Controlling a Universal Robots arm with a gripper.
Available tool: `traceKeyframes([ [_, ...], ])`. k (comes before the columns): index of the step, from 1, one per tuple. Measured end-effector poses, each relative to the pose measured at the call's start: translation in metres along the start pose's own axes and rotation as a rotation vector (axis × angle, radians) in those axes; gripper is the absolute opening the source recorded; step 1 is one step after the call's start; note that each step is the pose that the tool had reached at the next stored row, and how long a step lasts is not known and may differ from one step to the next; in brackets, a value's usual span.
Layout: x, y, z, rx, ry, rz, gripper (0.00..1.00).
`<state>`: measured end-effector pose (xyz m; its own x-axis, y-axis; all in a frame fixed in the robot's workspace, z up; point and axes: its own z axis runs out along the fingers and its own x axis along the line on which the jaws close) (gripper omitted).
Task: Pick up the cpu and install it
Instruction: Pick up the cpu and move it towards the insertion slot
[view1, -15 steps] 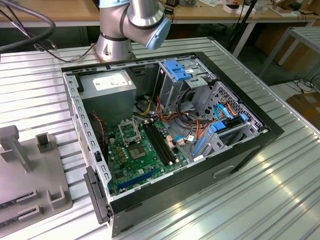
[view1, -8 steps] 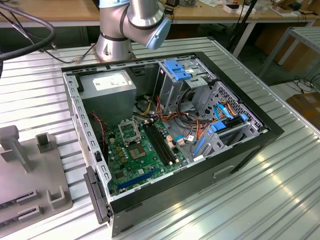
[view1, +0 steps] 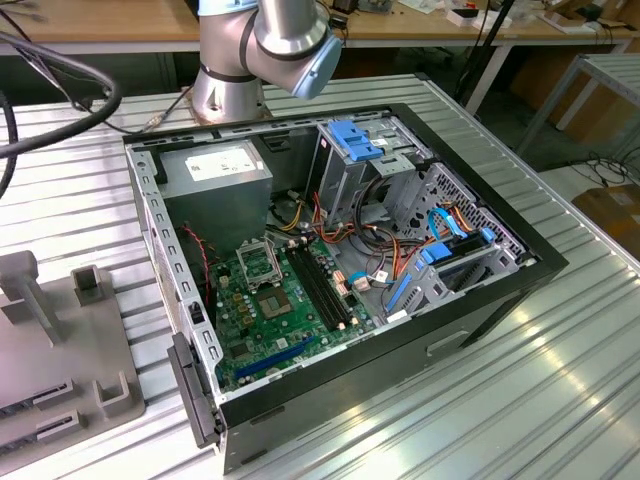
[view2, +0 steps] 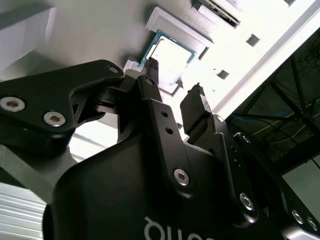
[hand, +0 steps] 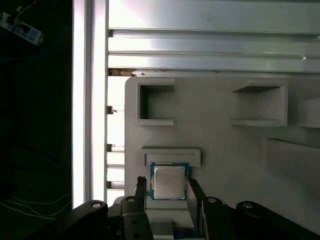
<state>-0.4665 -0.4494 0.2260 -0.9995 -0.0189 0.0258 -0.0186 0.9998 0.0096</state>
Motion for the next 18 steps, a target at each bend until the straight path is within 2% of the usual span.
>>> traceKeyframes([
  [8, -0.0007, -0.0030, 0.0174, 0.0000, -0.0004, 0.000, 0.45],
  [15, -0.0009, -0.0032, 0.0221, 0.0005, -0.0011, -0.001, 0.47],
  [16, -0.0009, -0.0032, 0.0229, 0.0005, -0.0011, -0.001, 0.53],
  [18, -0.0025, -0.0032, 0.0249, 0.0006, -0.0011, -0.001, 0.53],
])
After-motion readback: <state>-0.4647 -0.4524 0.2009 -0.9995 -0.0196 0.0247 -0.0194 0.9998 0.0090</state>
